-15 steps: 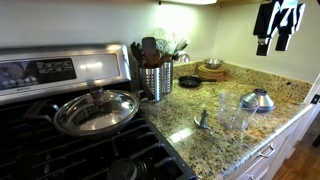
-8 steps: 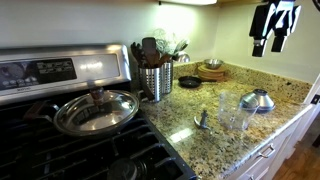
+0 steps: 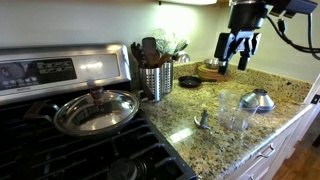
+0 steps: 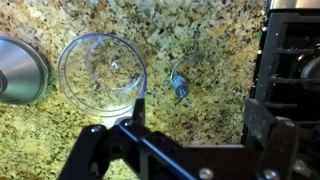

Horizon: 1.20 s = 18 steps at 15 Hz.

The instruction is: Put the blades in the bowl

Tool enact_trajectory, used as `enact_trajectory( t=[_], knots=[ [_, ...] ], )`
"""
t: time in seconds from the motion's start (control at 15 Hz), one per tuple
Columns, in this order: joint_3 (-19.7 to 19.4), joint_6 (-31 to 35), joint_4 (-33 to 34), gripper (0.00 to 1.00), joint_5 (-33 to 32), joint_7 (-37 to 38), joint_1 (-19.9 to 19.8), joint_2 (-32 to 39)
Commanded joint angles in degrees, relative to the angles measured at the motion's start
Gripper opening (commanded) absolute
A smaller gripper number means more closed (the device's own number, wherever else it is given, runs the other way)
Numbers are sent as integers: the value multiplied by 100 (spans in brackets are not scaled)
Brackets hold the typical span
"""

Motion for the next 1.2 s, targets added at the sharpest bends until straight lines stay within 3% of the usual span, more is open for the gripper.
enact_trajectory(
  t=[0.0,0.6,1.13],
  knots=[
    [-28,420,189,100,53,296,111,490],
    [-97,482,152,100,-21,180,158,616],
    [-29,679,697,100,-78,359,325,1717]
  ],
)
